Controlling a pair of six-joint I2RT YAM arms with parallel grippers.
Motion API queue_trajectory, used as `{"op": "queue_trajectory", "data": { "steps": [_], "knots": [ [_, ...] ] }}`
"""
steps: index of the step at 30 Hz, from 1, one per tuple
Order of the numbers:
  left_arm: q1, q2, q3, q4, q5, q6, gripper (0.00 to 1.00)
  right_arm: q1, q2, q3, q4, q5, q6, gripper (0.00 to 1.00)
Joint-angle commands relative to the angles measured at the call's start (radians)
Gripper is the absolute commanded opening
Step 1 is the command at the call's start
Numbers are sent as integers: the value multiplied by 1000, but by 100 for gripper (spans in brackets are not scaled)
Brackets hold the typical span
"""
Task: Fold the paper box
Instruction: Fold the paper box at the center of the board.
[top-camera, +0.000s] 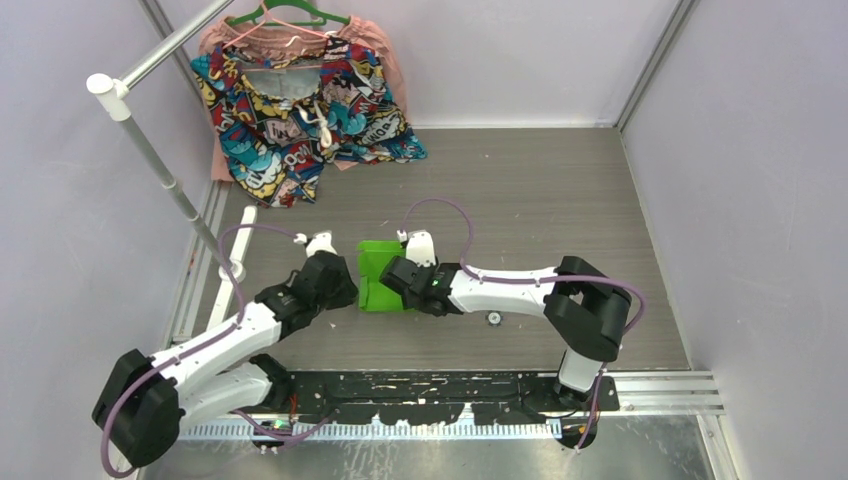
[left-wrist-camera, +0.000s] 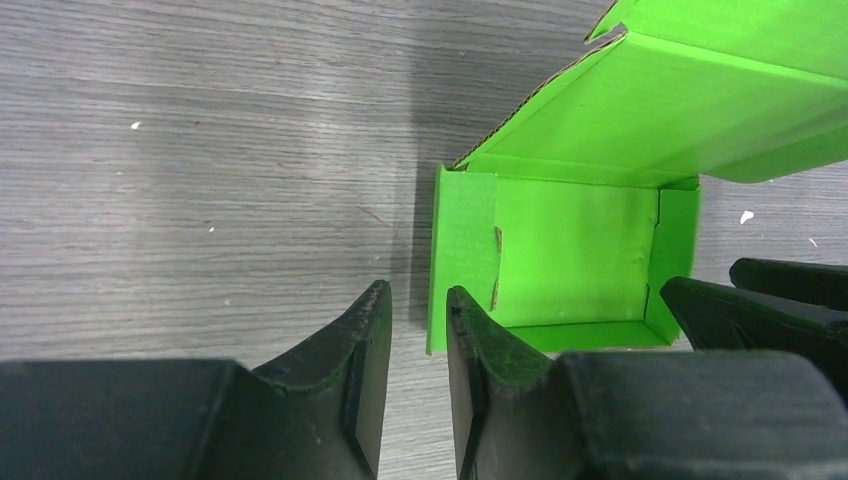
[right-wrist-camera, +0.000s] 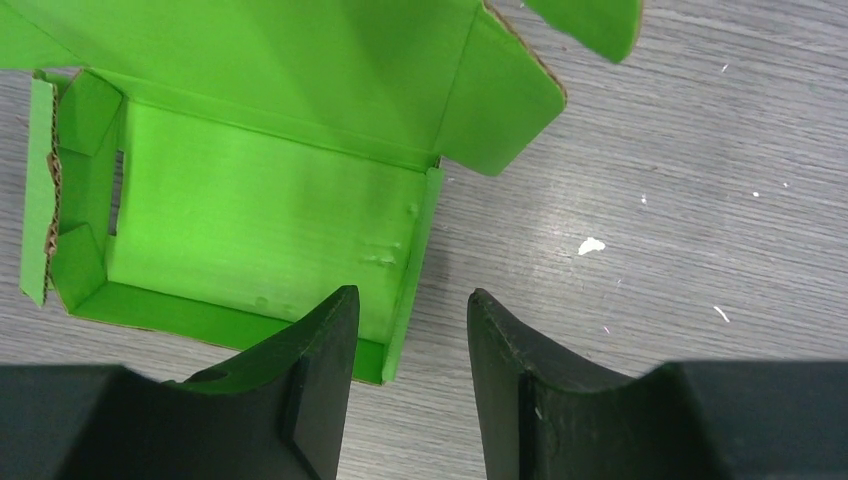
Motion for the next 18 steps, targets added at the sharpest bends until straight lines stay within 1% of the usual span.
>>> {"op": "queue_trajectory", "data": {
  "steps": [1, 5, 11, 18],
  "knots": [
    [14, 52, 1, 110, 46, 24, 28, -7, 11, 52, 42, -1, -1, 50],
    [15, 74, 0, 155, 76, 22, 28, -11, 34, 67, 46, -8, -4, 50],
    [16, 117, 17, 154, 87, 29, 28, -19, 68, 82, 53, -23, -6, 50],
    [16, 157, 8, 198, 106, 21, 28, -20, 98, 82, 66, -44, 2, 50]
  ]
}}
